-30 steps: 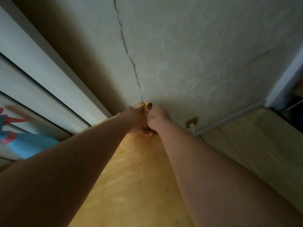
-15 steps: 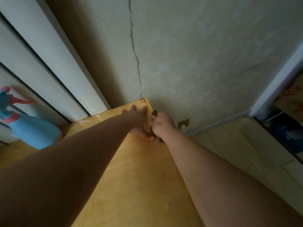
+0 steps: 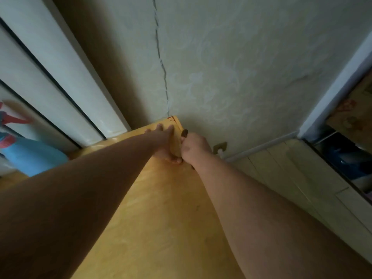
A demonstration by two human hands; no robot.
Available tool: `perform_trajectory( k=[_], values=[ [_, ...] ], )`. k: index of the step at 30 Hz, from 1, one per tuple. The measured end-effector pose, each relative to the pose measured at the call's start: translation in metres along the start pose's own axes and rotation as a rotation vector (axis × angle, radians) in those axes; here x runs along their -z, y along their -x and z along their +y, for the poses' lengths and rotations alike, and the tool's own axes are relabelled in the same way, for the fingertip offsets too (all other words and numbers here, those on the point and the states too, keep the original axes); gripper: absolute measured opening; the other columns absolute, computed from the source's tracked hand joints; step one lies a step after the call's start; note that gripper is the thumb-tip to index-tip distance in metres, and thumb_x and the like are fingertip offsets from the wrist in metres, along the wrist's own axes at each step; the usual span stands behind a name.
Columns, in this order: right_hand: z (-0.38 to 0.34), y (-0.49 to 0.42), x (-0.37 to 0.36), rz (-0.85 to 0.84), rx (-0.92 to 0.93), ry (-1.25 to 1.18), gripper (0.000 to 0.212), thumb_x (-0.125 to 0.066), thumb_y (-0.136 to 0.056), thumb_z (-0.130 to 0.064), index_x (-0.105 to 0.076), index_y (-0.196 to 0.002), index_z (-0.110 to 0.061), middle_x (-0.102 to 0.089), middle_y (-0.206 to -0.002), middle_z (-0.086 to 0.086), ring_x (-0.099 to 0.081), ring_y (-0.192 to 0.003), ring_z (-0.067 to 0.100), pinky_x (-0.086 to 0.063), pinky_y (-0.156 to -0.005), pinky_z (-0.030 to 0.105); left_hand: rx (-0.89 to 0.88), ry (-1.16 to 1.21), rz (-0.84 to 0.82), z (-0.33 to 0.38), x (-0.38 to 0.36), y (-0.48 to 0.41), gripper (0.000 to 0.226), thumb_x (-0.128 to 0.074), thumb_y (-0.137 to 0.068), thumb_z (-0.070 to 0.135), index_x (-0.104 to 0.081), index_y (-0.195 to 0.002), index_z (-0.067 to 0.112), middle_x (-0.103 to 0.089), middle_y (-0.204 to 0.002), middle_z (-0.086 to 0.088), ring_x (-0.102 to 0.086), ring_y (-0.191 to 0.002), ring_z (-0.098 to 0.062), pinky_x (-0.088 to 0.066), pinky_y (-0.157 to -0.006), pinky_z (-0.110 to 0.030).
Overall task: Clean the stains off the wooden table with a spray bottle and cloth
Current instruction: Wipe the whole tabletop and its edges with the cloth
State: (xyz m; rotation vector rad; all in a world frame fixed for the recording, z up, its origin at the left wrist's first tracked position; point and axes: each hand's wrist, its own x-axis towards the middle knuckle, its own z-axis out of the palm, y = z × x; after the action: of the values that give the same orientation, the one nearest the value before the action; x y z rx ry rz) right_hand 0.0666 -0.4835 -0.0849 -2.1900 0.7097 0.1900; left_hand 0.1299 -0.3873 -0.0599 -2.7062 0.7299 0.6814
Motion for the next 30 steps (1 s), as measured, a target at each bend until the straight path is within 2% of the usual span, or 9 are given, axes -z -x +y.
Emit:
perform_trajectory(
  k=[2,6,11,14,17,21,25,27,30],
  values=[
    [0.013,0.019,0.0,0.006,-0.012,-0.036,0.024,-0.049,-0.099,-0.029,-0.062,-0.106,-0.01,-0.061,-0.102,0.012,-0.058,-0.096,0.031,-0.043,-0.072,0.033,0.021,-0.003,-0.02,0.005,0.002,0.005,0.129,-0.078,-0.071,0.06,0.011,-0.157,0.021,0.004,-0.164,-0.017,-0.025,-0.144,-0.044,-0.03,-0.115,-0.049],
    [0.036,0.056,0.003,-0.003,-0.042,-0.141,0.025,-0.042,-0.102,-0.031,-0.062,-0.106,-0.015,-0.055,-0.092,0.006,-0.051,-0.086,0.025,-0.037,-0.073,0.031,0.001,-0.029,-0.025,0.024,-0.004,0.021,0.132,-0.079,-0.068,0.062,0.011,-0.156,0.023,0.004,-0.163,-0.02,-0.034,-0.14,-0.043,-0.036,-0.112,-0.049],
    [0.072,0.112,0.006,-0.002,-0.058,-0.144,0.036,-0.037,-0.103,-0.035,-0.06,-0.123,-0.016,-0.062,-0.116,0.011,-0.057,-0.101,0.03,-0.044,-0.079,0.035,-0.033,-0.033,-0.024,0.039,-0.021,0.053,0.136,-0.076,-0.064,0.069,0.011,-0.156,0.022,0.002,-0.163,-0.02,-0.033,-0.141,-0.042,-0.037,-0.112,-0.049],
    [0.096,0.149,0.008,-0.022,-0.076,-0.172,0.035,-0.037,-0.103,-0.036,-0.057,-0.128,-0.021,-0.062,-0.112,0.006,-0.057,-0.101,0.026,-0.046,-0.085,0.035,-0.064,-0.014,-0.009,0.045,-0.035,0.078,0.135,-0.075,-0.063,0.072,0.006,-0.157,0.021,-0.003,-0.163,-0.021,-0.029,-0.143,-0.043,-0.032,-0.115,-0.051],
    [0.111,0.172,0.011,-0.035,-0.091,-0.131,0.035,-0.037,-0.102,-0.037,-0.058,-0.125,-0.022,-0.063,-0.104,0.003,-0.06,-0.099,0.025,-0.046,-0.082,0.032,-0.097,0.015,0.026,0.043,-0.045,0.094,0.13,-0.073,-0.064,0.073,0.0,-0.157,0.021,-0.008,-0.162,-0.02,-0.029,-0.143,-0.043,-0.032,-0.114,-0.051],
    [0.11,0.173,0.008,0.009,-0.076,-0.07,0.036,-0.036,-0.103,-0.037,-0.057,-0.128,-0.02,-0.063,-0.114,0.005,-0.058,-0.107,0.026,-0.045,-0.083,0.032,-0.121,0.02,0.015,0.039,-0.044,0.097,0.136,-0.078,-0.059,0.072,0.0,-0.157,0.02,-0.009,-0.162,-0.02,-0.029,-0.141,-0.047,-0.033,-0.114,-0.052],
    [0.095,0.151,0.0,0.057,-0.003,-0.03,0.039,-0.033,-0.103,-0.039,-0.052,-0.134,-0.025,-0.061,-0.125,0.004,-0.055,-0.116,0.028,-0.046,-0.093,0.037,-0.113,0.027,-0.03,0.032,-0.038,0.088,0.143,-0.082,-0.057,0.066,0.01,-0.157,0.019,0.004,-0.164,-0.016,-0.013,-0.146,-0.048,-0.026,-0.116,-0.057],
    [0.083,0.134,-0.001,0.071,0.043,-0.035,0.042,-0.029,-0.103,-0.04,-0.044,-0.141,-0.027,-0.057,-0.132,0.006,-0.053,-0.12,0.028,-0.043,-0.093,0.036,-0.09,0.051,-0.038,0.032,-0.034,0.083,0.141,-0.082,-0.062,0.062,0.013,-0.156,0.017,0.009,-0.163,-0.016,-0.001,-0.147,-0.047,-0.015,-0.118,-0.058],
    [0.06,0.1,-0.007,0.101,0.068,-0.02,0.045,-0.025,-0.103,-0.039,-0.04,-0.143,-0.028,-0.054,-0.134,0.007,-0.053,-0.119,0.029,-0.043,-0.091,0.038,-0.069,0.057,-0.009,0.024,-0.028,0.066,0.139,-0.08,-0.065,0.062,0.014,-0.155,0.012,0.01,-0.162,-0.021,0.004,-0.149,-0.042,-0.006,-0.12,-0.058]
  ],
)
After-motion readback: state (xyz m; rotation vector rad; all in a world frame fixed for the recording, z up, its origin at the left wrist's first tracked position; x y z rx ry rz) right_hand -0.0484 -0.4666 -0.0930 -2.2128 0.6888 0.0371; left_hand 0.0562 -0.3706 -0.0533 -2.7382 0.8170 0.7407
